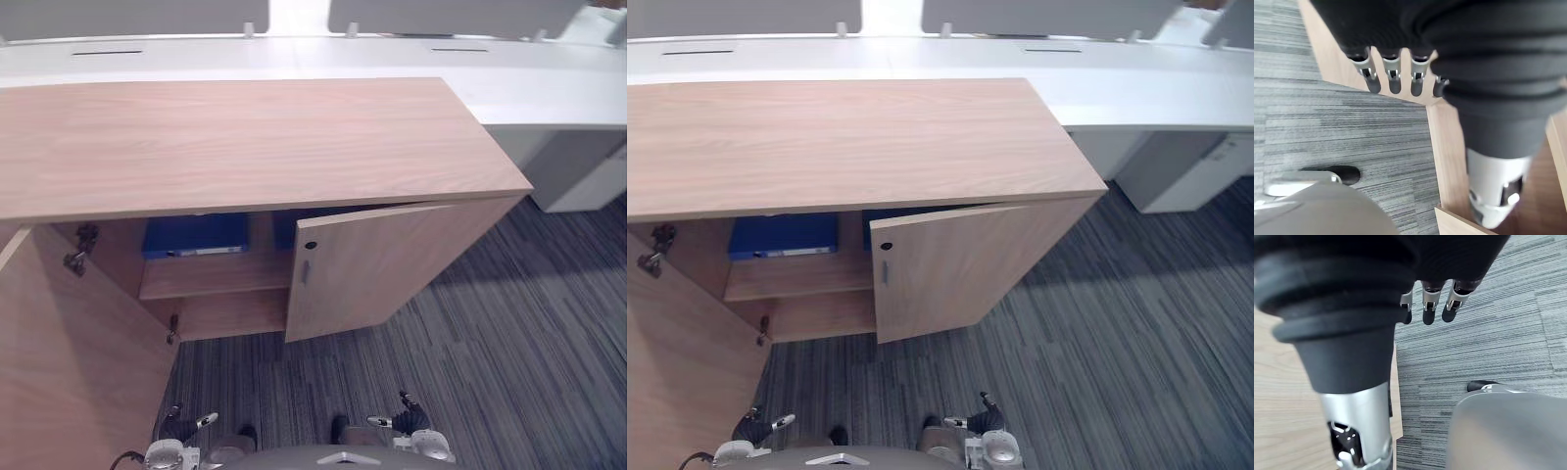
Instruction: Walk over to the cabinet, pick up the folder, carry it to the office cabinet, place the folder inside the office cabinet, then close the office cabinet door
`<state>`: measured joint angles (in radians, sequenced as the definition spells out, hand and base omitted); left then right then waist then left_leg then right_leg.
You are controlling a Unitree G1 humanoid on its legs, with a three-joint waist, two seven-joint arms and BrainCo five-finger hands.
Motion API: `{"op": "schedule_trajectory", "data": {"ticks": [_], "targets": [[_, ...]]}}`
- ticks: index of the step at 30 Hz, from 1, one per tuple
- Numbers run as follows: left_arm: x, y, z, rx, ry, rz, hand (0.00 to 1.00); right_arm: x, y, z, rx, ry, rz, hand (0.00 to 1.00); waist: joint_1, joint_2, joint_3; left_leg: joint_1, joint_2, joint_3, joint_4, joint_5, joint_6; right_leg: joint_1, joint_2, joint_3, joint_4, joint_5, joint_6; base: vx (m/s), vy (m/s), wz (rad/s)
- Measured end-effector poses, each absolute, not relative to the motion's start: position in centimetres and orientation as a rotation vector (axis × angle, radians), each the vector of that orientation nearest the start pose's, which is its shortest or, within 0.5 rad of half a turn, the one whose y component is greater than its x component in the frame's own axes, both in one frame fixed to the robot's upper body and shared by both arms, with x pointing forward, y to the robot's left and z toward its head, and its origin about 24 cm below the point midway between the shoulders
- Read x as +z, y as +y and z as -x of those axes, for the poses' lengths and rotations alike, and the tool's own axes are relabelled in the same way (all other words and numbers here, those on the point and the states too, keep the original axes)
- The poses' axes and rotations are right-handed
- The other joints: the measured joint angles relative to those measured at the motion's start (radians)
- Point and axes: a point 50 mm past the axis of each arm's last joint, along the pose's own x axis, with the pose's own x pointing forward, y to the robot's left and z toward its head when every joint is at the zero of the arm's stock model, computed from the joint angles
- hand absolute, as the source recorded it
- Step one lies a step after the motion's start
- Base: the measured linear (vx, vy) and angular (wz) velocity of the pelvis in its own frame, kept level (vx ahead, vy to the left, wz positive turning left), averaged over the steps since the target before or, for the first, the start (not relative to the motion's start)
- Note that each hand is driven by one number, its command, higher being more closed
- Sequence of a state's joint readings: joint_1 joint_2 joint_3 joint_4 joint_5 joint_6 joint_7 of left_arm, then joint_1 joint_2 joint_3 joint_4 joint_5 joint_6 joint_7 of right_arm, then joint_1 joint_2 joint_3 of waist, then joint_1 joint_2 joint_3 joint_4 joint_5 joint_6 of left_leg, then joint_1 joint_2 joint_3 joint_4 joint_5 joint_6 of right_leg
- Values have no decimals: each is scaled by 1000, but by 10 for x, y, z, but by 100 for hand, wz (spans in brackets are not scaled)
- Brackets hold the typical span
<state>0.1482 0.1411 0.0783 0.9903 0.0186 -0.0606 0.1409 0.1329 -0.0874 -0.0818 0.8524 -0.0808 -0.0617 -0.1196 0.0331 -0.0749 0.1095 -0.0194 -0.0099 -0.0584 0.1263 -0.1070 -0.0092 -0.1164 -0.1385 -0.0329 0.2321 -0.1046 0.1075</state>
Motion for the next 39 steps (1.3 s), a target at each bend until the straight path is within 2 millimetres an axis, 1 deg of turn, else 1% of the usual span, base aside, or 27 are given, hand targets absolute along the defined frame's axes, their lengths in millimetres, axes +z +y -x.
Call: {"op": "schedule_trajectory", "data": {"ticks": [3, 4, 6, 7, 8, 9, 10, 11, 12, 13, 14, 15, 16, 17, 20, 21, 22, 23, 24, 26, 27, 28, 30, 32, 34, 35, 39], "targets": [[-154, 222, -88, 293, 1051, -159, 0, -138, -206, -127, -220, 891, 172, 0, -12, 27, 9, -62, 15, -94, -9, 41, -25, 10, 12, -93, -43, 20, -13, -55, -121, 88], [-153, 221, -95, 290, 1033, -157, 0, -138, -206, -128, -230, 889, 175, 0, -10, 37, 20, -84, 16, -130, -17, 66, -34, 10, 15, -131, -51, 26, -18, -39, -77, 105], [-152, 217, -101, 288, 1018, -150, 0, -138, -204, -130, -239, 890, 170, 0, -8, 45, 30, -108, 17, -117, -60, 153, -47, 12, 13, -176, -52, 24, -29, -52, -83, 124], [-148, 216, -108, 286, 986, -149, 0, -138, -204, -135, -244, 885, 169, 0, -20, 43, 30, -119, 9, -72, -114, 241, -52, 13, 20, -169, -63, 19, -51, -67, -46, 129], [-148, 216, -109, 287, 977, -147, 0, -138, -205, -135, -252, 885, 168, 0, -26, 44, 30, -116, 19, -29, -143, 251, -62, 13, 9, -186, -75, 36, -63, -136, -14, 130], [-146, 215, -114, 299, 957, -128, 0, -136, -205, -141, -258, 870, 161, 0, -21, 50, 34, -137, 40, 106, -60, 159, -50, 14, 7, -231, -76, 41, -65, -125, 41, 87], [-148, 216, -110, 311, 975, -122, 0, -133, -205, -147, -260, 852, 162, 0, -23, 46, 34, -129, 44, 191, 33, 86, -18, 25, -4, -260, -69, 41, -65, -111, 28, 76], [-148, 217, -110, 314, 976, -121, 0, -133, -207, -148, -266, 848, 163, 0, -26, 38, 39, -110, 43, 218, 57, 62, -18, 36, -14, -274, -69, 41, -63, -62, 20, 71], [-149, 215, -108, 315, 981, -112, 0, -132, -210, -149, -281, 845, 157, 0, -32, 41, 37, -61, 46, 251, 56, 31, -28, 54, -23, -292, -74, 44, -54, -71, 69, 54], [-150, 212, -107, 316, 985, -102, 0, -131, -213, -150, -294, 841, 157, 0, -33, 63, 32, -22, 40, 249, -2, 18, -10, 66, -20, -300, -81, 47, -40, -114, 107, 39], [-150, 215, -104, 332, 990, -98, 0, -132, -212, -148, -299, 847, 149, 0, -30, 55, 32, -9, 30, 241, -43, 41, -6, 80, -21, -295, -104, 56, -40, -122, 100, 17], [-151, 219, -98, 352, 1004, -96, 0, -134, -207, -145, -294, 857, 136, 0, -27, 55, 26, 3, 17, 235, -88, 64, -3, 90, -22, -295, -135, 74, -35, -121, 94, 10], [-151, 221, -94, 365, 1014, -93, 0, -135, -204, -145, -292, 858, 126, 0, -28, 50, 20, 12, 8, 228, -118, 81, 0, 96, -22, -296, -153, 84, -32, -89, 84, 24], [-152, 225, -87, 411, 1032, -69, 0, -137, -202, -138, -302, 878, 110, 0, -34, 40, 10, 24, -4, 212, -162, 100, 5, 102, -22, -296, -171, 90, -28, -76, 76, 29], [-153, 237, -76, 546, 1044, 10, 0, -141, -207, -128, -327, 921, 107, 0, -36, 37, 5, 58, -20, 191, -212, 119, -1, 133, -18, -282, -196, 88, -26, -36, 57, 36], [-152, 242, -73, 584, 1044, 29, 0, -141, -207, -129, -330, 921, 107, 0, -33, 38, 4, 62, -21, 190, -212, 120, 0, 139, -18, -280, -197, 88, -26, -17, 45, 15], [-151, 251, -67, 660, 1038, 63, 0, -140, -208, -131, -329, 916, 109, 0, -32, 42, 1, 69, -21, 186, -212, 128, 10, 151, -16, -281, -204, 88, -26, 5, 32, 12], [-148, 261, -62, 742, 1024, 96, 0, -139, -208, -133, -329, 910, 110, 0, -31, 45, -7, 71, -23, 175, -212, 129, 9, 159, -14, -281, -211, 88, -25, 21, 21, 15], [-146, 266, -61, 780, 1009, 113, 0, -139, -209, -134, -328, 906, 111, 0, -31, 46, -10, 71, -24, 170, -212, 131, 5, 161, -14, -283, -212, 87, -24, 62, 9, 20], [-137, 286, -60, 932, 918, 190, 0, -136, -210, -142, -327, 885, 117, 0, -26, 45, -19, 73, -24, 162, -212, 132, 8, 170, -12, -287, -217, 90, -24, 85, -1, 14], [-134, 290, -61, 961, 894, 198, 0, -135, -211, -145, -327, 879, 119, 0, -24, 46, -23, 72, -25, 159, -212, 133, 10, 171, -10, -288, -218, 91, -23, 113, -8, 7], [-127, 299, -66, 1006, 835, 214, 0, -133, -213, -148, -329, 868, 125, 0, -20, 52, -26, 73, -26, 153, -211, 142, 23, 172, -9, -293, -224, 96, -17, 109, -10, 10], [-114, 311, -77, 1033, 736, 205, 0, -131, -216, -152, -330, 858, 134, 0, -18, 53, -25, 73, -31, 135, -209, 144, 26, 188, -8, -312, -233, 101, -12, 104, -8, 25], [-99, 321, -92, 1041, 637, 182, 0, -130, -218, -154, -329, 851, 141, 0, -4, 56, -27, 72, -33, 132, -206, 144, 26, 193, -6, -314, -242, 101, -12, 69, 0, 15], [-79, 332, -115, 1033, 516, 154, 0, -129, -214, -157, -311, 845, 148, 0, -2, 55, -25, 72, -34, 96, -206, 145, 28, 212, -4, -345, -249, 100, -15, 55, -25, 41], [-68, 333, -129, 1007, 451, 140, 0, -130, -213, -157, -302, 850, 153, 0, 0, 52, -24, 72, -35, 75, -206, 147, 29, 224, -3, -364, -250, 97, -18, 29, -19, 54], [-44, 327, -159, 923, 313, 100, 0, -130, -207, -160, -269, 849, 163, 0, 19, 42, -20, 68, -38, 35, -212, 154, 29, 236, -2, -382, -247, 88, -31, -14, -11, 33]]}}
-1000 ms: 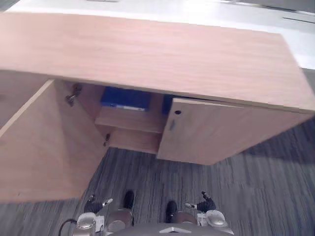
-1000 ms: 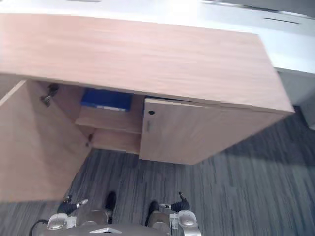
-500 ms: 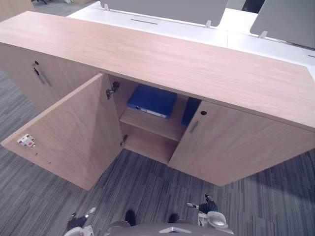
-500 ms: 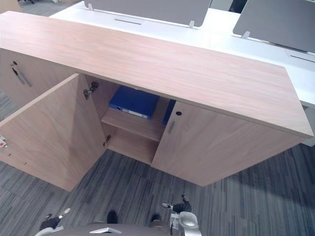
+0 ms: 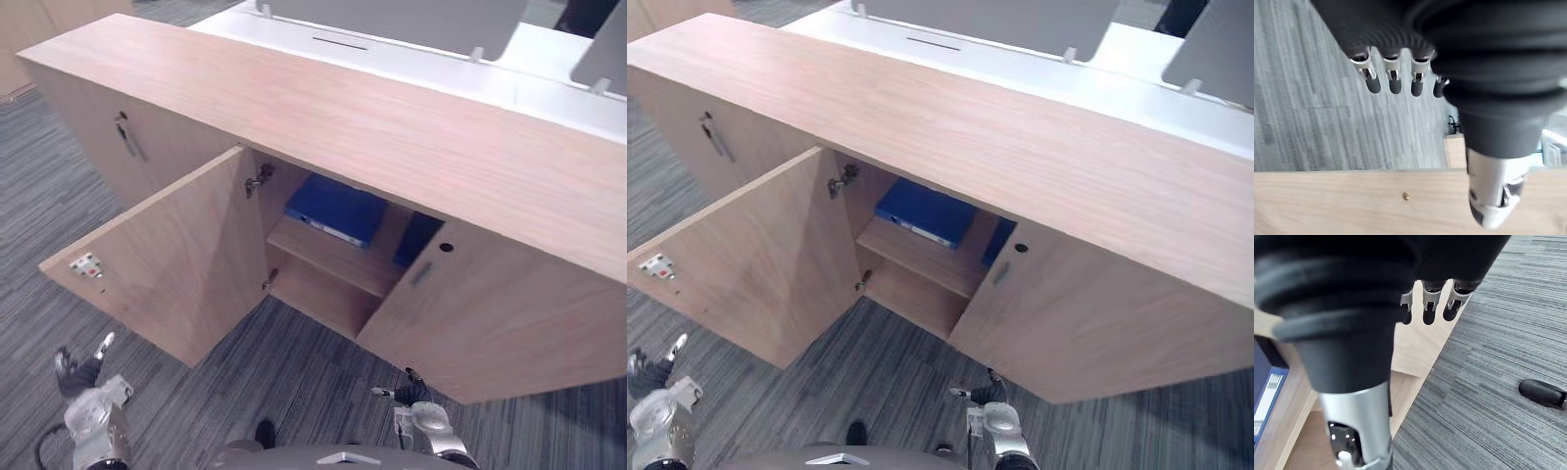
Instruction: Walk over to the cabinet, pick up the folder, carry it to the office cabinet, place the folder inside the office cabinet, then close the office cabinet door
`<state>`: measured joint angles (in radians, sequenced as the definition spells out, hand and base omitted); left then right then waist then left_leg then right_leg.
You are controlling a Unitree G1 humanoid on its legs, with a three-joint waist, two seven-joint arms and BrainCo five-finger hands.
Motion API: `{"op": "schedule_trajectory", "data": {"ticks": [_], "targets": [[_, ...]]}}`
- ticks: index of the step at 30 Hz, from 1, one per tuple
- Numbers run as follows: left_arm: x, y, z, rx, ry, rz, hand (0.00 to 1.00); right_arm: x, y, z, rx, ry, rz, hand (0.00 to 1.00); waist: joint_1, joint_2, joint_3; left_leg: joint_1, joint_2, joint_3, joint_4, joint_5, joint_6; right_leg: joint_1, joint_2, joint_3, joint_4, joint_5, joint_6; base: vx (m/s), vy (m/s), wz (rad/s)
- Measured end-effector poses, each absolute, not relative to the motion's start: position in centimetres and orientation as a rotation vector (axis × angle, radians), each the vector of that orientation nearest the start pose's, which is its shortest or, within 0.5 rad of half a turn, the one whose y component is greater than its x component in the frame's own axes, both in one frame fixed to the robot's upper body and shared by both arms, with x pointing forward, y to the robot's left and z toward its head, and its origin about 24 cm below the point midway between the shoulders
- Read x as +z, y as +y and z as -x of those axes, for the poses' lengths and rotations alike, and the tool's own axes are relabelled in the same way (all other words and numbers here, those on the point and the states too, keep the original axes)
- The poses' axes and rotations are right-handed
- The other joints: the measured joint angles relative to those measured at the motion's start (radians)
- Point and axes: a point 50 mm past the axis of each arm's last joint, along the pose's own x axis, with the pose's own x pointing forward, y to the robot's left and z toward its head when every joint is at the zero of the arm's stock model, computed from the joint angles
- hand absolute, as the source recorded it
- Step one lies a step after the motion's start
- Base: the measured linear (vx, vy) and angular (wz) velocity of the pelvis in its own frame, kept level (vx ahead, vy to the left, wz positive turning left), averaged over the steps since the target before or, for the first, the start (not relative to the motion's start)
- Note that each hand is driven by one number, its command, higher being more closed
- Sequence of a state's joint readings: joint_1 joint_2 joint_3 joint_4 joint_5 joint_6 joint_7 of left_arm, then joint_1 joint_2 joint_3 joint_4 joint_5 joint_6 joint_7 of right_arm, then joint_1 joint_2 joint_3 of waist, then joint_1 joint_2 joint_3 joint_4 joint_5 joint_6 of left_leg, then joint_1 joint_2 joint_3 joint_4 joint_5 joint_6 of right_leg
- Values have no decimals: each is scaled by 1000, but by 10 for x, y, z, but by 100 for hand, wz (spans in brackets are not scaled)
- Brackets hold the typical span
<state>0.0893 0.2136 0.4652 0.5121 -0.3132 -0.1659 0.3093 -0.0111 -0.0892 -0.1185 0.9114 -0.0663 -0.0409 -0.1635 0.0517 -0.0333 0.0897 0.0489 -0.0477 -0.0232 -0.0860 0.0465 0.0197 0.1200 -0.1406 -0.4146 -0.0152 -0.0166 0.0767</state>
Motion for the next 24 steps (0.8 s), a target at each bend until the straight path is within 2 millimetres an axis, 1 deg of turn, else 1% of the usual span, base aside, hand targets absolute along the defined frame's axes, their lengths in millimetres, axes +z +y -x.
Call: {"op": "schedule_trajectory", "data": {"ticks": [2, 5, 9, 12, 14, 19, 24], "targets": [[-36, 322, -169, 891, 276, 74, 0, -131, -206, -159, -260, 856, 167, 0, 3, -4, 3, -7, -4, -27, -1, 7, 0, 4, -2, -17, 3, -6, -2, -26, -14, 36], [-29, 317, -177, 848, 244, 38, 0, -132, -201, -160, -224, 857, 178, 0, 7, -13, 11, -16, -4, -49, -1, 17, -2, 6, -1, -35, 5, -12, -1, -47, -18, 25], [-26, 313, -184, 821, 234, 23, 0, -132, -200, -160, -216, 856, 188, 0, 6, -14, 12, -11, -5, -59, -2, 19, -3, 17, 0, -38, 5, -23, -5, -46, -13, 10], [-16, 313, -190, 808, 188, 4, 0, -133, -198, -158, -194, 864, 204, 0, 5, -18, 15, -13, -2, -61, -2, 18, -4, 16, 2, -38, 5, -29, 2, -26, -10, 2], [-12, 317, -192, 804, 177, -19, 0, -134, -196, -157, -183, 865, 209, 0, 3, -18, 15, -15, -1, -61, -2, 17, -6, 15, 3, -38, 5, -30, 4, 0, 0, 0], [7, 330, -203, 788, 125, -102, 0, -134, -196, -157, -178, 865, 212, 0, 2, -22, 17, -24, 0, -61, -2, 17, -7, 10, 6, -40, 0, -31, 4, 15, -6, 1], [22, 342, -212, 779, 109, -171, 0, -133, -195, -159, -165, 863, 209, 0, 1, -31, 18, -33, -1, -60, -1, 18, -8, 2, 7, -39, 0, -27, 8, 22, -9, 3]]}}
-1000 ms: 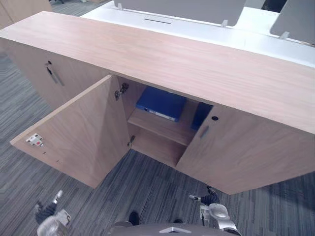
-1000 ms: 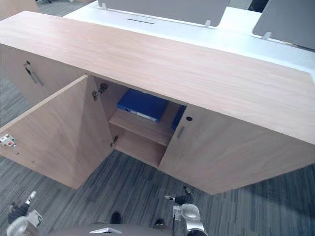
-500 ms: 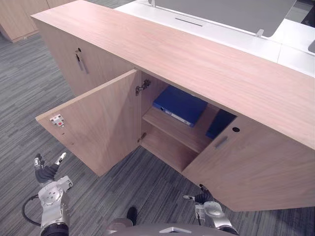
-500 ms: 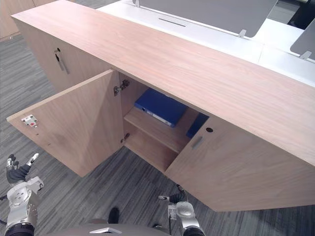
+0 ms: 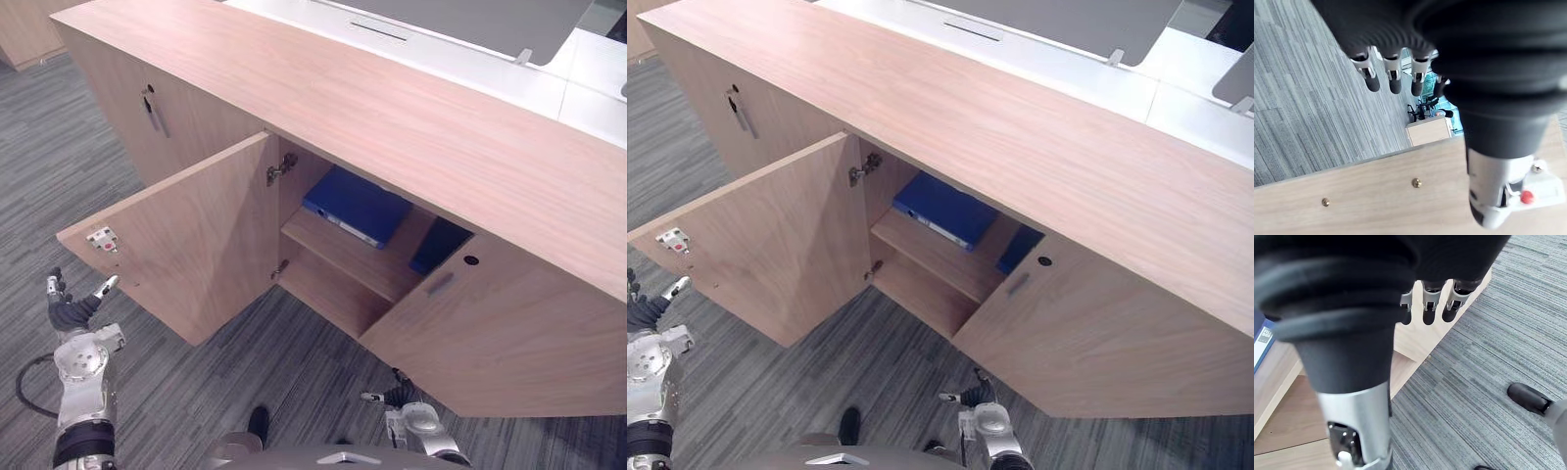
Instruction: Walk over to the cabinet, pick up the folder, carry it to the office cabinet, place the folder inside the office cabinet, then close the office cabinet door
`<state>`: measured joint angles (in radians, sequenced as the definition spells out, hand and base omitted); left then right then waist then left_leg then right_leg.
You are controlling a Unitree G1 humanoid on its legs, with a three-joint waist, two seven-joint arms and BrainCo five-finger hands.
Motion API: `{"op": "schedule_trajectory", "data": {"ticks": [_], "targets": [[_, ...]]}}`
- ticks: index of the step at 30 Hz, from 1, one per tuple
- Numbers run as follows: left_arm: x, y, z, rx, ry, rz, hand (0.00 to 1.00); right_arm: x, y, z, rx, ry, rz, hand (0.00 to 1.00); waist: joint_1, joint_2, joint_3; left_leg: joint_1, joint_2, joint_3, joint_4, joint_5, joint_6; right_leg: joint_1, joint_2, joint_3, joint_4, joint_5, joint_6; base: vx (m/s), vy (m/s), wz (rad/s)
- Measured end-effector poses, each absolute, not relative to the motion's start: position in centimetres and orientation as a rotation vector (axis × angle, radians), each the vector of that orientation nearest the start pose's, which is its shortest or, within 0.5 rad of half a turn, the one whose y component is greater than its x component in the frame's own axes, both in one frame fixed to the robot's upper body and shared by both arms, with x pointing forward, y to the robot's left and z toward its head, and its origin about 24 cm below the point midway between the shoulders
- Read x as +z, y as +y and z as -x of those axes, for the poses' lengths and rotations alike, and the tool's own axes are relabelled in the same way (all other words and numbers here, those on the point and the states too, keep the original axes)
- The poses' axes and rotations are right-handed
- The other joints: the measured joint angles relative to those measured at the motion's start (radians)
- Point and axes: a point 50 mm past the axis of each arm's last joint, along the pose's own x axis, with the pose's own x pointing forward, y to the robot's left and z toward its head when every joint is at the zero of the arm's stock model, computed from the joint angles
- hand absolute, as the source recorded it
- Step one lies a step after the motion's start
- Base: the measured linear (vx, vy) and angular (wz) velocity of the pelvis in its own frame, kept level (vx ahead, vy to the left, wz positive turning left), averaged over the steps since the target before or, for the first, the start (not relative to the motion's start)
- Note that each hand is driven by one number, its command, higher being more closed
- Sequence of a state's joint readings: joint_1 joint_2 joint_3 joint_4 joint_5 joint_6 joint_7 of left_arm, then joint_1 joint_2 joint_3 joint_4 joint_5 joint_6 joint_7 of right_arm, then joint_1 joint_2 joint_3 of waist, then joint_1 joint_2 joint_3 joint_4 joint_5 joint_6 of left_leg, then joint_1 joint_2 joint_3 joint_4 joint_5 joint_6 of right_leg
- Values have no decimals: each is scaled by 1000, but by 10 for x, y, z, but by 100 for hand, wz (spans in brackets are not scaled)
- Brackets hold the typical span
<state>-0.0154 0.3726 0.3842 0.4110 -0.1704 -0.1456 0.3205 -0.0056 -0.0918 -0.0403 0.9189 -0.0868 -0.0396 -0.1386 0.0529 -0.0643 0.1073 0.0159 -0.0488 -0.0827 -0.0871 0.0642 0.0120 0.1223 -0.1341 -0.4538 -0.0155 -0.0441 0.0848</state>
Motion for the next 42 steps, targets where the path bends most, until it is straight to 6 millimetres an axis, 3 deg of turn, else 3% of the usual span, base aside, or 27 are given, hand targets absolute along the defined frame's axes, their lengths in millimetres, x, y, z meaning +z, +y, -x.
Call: {"op": "schedule_trajectory", "data": {"ticks": [7, 16, 27, 30, 35, 42], "targets": [[36, 357, -225, 742, 119, -296, 0, -134, -195, -158, -130, 865, 238, 0, -3, -3, 2, 1, 2, 5, 0, 0, 0, -1, 0, 7, 3, 2, 0, -25, -4, -1], [35, 344, -236, 645, 123, -327, 0, -135, -196, -154, -100, 877, 261, 0, -10, -4, 2, -2, 8, 38, -1, -5, -8, -19, 2, 42, 1, 4, 0, -24, -5, -10], [31, 330, -233, 600, 109, -296, 0, -133, -195, -159, -93, 865, 267, 0, 4, -6, 2, 2, 5, 50, 0, -5, -8, -16, 0, 46, -3, 9, 3, 6, -2, -2], [26, 313, -223, 572, 95, -255, 0, -134, -193, -158, -89, 870, 266, 0, 5, -6, 2, 3, 4, 48, 0, 2, -6, -16, -2, 44, 5, 11, 2, -43, 4, 4], [0, 272, -204, 504, 145, -101, 0, -135, -184, -159, -60, 870, 278, 0, 5, -2, 3, 7, 7, 55, 0, 16, -4, -17, -3, 53, 9, 23, -5, -81, 8, -3], [-40, 193, -184, 192, 303, 20, 0, -140, -183, -146, -49, 913, 285, 0, -21, 28, 5, 21, 13, 105, -1, 15, 1, -23, 0, 126, 8, 20, -2, -120, 30, -8]]}}
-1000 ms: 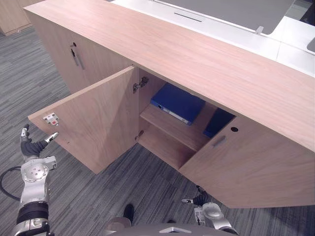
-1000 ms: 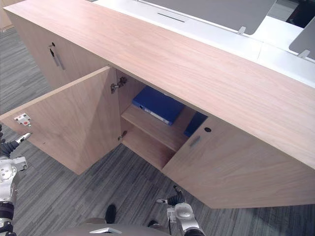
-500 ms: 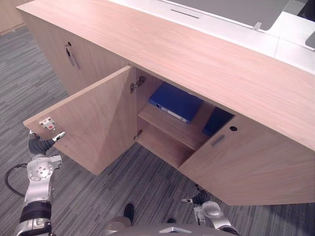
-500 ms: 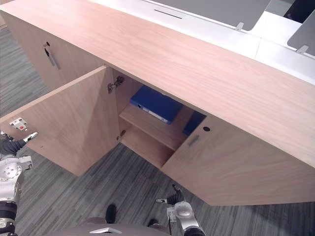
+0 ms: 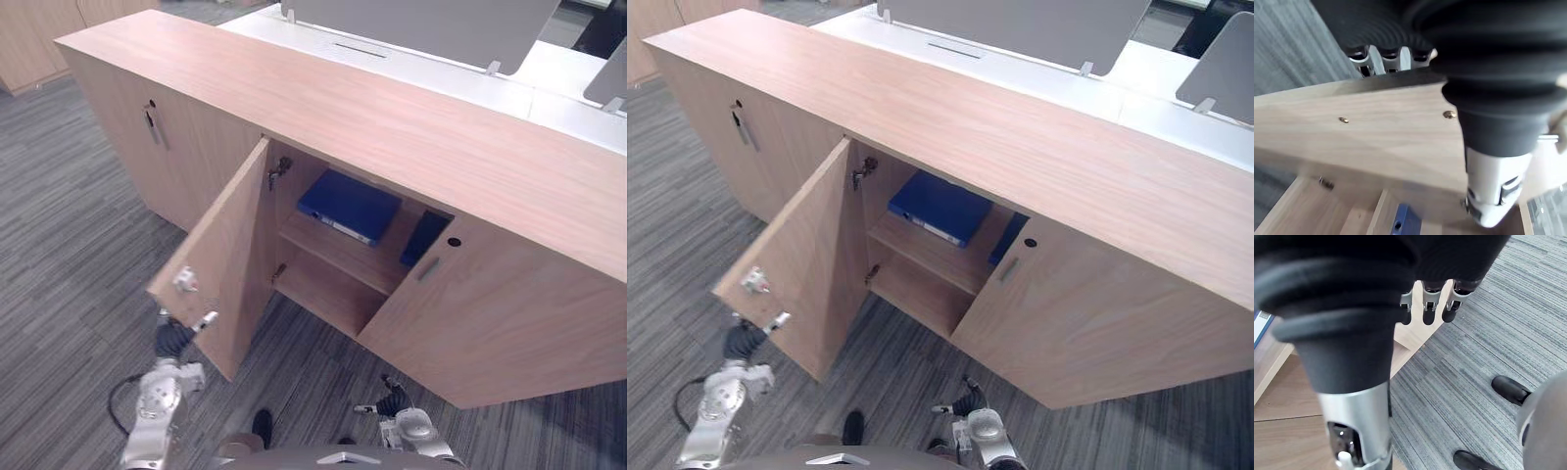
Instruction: Walk over to the cabinet, pick up the folder, carry it to the office cabinet, place the folder inside the office cabinet, then close the office cabinet door
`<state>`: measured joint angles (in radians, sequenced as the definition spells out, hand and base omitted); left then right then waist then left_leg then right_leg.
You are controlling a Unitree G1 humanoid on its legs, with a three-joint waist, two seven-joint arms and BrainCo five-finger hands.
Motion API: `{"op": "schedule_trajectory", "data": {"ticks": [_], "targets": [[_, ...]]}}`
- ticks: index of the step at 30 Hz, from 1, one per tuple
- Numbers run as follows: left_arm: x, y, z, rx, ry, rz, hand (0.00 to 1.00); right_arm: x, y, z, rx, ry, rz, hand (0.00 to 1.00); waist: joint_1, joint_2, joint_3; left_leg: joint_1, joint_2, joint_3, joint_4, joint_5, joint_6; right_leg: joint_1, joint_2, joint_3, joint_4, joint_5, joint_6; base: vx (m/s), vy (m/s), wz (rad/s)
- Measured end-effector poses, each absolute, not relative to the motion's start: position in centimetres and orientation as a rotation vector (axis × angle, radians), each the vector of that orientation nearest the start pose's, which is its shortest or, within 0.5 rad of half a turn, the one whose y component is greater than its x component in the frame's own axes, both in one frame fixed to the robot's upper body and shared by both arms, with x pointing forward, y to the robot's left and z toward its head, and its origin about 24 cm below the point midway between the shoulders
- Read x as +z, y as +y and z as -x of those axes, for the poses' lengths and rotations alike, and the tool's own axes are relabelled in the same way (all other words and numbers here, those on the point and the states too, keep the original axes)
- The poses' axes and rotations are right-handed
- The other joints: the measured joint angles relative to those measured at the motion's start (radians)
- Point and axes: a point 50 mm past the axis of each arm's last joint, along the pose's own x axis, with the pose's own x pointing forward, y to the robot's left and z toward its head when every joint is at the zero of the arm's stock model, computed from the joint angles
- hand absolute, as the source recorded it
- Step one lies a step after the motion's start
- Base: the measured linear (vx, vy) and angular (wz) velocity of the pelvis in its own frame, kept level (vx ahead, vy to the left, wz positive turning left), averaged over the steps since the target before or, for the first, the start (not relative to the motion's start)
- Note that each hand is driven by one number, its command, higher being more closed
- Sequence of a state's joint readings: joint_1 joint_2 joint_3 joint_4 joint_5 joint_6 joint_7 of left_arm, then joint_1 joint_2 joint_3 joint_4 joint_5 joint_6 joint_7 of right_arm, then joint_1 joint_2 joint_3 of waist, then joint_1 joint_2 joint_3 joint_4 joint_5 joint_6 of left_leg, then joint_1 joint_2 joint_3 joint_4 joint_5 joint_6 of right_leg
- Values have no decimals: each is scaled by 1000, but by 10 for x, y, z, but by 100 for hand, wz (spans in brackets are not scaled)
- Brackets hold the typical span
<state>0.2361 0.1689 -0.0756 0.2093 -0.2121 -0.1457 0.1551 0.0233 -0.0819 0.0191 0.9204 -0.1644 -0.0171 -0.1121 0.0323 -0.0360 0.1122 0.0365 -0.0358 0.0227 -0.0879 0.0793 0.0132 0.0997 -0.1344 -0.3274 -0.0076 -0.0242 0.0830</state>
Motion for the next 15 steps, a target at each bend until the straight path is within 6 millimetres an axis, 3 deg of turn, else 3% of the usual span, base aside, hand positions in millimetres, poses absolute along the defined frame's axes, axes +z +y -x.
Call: {"op": "schedule_trajectory", "data": {"ticks": [3, 5, 8, 15], "targets": [[-45, 164, -184, 62, 322, 65, 0, -142, -181, -142, -41, 924, 287, 0, -16, 16, -8, -1, 5, 40, 0, -1, 1, -22, 3, 53, -4, 0, 0, -66, 43, -35], [-47, 145, -183, -22, 333, 81, 0, -143, -180, -139, -42, 931, 284, 0, -43, 24, -15, 0, 11, 72, 0, -4, 3, -31, 16, 102, -15, 0, 0, -11, 13, -49], [-51, 132, -184, -81, 354, 82, 0, -144, -178, -138, -45, 932, 278, 0, -64, 26, -35, 5, 19, 127, 0, -16, 3, -55, 26, 162, -23, 4, -1, 6, 19, -56], [-50, 131, -202, -102, 341, 9, 0, -143, -178, -139, -44, 930, 277, 0, -100, 36, -59, 38, 32, 271, 1, -55, -13, -91, 42, 302, -41, 68, 0, 60, 10, -66]]}}
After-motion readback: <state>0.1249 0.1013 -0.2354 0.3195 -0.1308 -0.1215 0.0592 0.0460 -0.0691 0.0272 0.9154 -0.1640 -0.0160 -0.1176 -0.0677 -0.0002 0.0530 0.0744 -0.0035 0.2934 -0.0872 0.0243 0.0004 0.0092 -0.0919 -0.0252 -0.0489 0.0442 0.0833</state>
